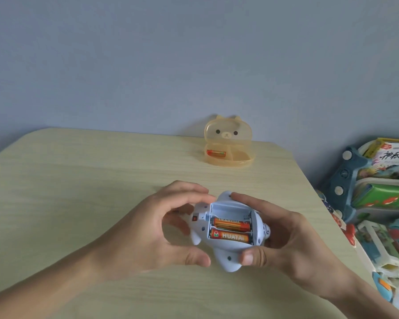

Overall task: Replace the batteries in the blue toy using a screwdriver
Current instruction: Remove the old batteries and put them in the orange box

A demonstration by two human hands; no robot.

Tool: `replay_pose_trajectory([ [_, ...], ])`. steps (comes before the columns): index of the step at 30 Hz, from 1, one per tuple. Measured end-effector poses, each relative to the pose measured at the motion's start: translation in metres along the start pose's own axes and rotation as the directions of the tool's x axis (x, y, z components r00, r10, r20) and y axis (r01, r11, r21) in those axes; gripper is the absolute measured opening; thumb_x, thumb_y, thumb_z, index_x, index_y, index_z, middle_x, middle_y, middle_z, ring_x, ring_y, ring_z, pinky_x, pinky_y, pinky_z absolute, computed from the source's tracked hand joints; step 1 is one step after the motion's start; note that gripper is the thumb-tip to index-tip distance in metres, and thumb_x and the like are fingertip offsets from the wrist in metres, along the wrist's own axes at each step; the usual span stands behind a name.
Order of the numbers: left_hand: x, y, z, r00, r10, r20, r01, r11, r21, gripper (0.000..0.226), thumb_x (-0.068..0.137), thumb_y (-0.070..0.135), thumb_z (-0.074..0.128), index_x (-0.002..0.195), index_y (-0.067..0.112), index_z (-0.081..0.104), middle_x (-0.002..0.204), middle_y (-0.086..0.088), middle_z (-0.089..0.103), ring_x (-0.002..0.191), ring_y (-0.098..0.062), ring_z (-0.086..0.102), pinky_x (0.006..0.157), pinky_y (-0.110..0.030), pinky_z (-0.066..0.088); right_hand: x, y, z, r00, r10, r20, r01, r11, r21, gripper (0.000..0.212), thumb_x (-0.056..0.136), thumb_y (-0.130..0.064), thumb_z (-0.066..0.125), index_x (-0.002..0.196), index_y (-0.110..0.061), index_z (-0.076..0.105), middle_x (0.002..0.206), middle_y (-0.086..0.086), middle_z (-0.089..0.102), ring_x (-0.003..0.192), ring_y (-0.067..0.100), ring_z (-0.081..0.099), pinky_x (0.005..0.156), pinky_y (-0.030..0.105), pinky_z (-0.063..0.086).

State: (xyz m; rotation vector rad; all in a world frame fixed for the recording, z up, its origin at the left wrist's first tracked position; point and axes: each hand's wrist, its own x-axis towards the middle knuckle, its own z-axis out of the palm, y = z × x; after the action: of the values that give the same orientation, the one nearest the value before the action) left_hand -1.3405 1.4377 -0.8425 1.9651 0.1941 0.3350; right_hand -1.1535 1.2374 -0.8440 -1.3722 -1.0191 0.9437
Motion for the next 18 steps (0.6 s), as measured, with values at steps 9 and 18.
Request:
replay_pose_trajectory([
  [9, -0.007, -0.001, 0.009, 0.987, -0.128, 0.100, 0.149, 0.960, -0.239, 0.072, 0.079, 0.001, 0.091, 0.132, 0.043, 0.068, 0.131, 0.004, 0.078, 0.114, -0.019, 0.078, 0.095, -0.030, 0.062, -0.006, -0.007, 0.003, 0.999, 0.003, 0.053, 0.005, 0.990, -0.142, 0.081, 0.069, -0.028, 0.096, 0.142, -0.027, 0.062, 0.141, 0.008, 0.065, 0.123, 0.032, 0.070, 0.099, 0.050, 0.060],
  [18, -0.011, 0.006, 0.004, 0.977, -0.160, 0.138, 0.183, 0.968, -0.170, 0.070, 0.084, -0.001, 0.087, 0.136, 0.041, 0.068, 0.122, 0.004, 0.083, 0.115, -0.017, 0.079, 0.100, -0.032, 0.063, -0.004, -0.070, 0.013, 0.939, 0.250, 0.234, 0.167, 0.262, -0.950, 0.064, 0.083, -0.073, 0.067, 0.133, -0.060, 0.029, 0.146, -0.040, 0.010, 0.093, -0.011, 0.054, 0.069, 0.007, 0.042],
])
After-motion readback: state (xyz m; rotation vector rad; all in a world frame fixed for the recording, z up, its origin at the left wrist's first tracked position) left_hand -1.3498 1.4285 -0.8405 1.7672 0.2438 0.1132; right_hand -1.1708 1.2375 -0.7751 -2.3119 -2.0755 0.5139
